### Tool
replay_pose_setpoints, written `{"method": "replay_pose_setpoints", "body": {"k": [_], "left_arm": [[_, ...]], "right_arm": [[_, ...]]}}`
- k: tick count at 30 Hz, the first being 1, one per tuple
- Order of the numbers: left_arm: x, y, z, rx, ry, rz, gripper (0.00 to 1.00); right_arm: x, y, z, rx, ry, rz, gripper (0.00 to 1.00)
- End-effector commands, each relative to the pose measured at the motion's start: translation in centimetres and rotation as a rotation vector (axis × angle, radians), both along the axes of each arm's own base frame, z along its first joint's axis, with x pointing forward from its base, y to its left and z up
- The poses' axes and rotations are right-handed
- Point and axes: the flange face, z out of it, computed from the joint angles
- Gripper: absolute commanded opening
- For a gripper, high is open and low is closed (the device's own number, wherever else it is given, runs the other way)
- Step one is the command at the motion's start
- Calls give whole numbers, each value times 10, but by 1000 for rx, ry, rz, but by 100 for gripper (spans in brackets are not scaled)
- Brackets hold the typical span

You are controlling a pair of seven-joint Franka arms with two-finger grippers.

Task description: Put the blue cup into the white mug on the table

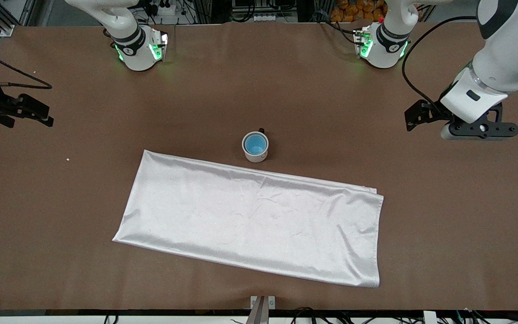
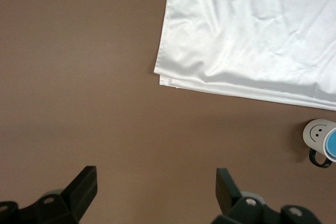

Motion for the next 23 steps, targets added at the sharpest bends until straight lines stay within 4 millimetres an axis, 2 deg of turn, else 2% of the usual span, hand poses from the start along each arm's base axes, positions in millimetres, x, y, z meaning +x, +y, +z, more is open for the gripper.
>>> {"method": "replay_pose_setpoints", "body": {"k": [1,23], "left_arm": [[6,4,10,17,-24,-16,100],[6,4,10,16,-24,-16,100]], "right_arm": [[-5,-3,6,-7,-1,-1,100],[-3,-3,1,-7,2,-1,100]]}}
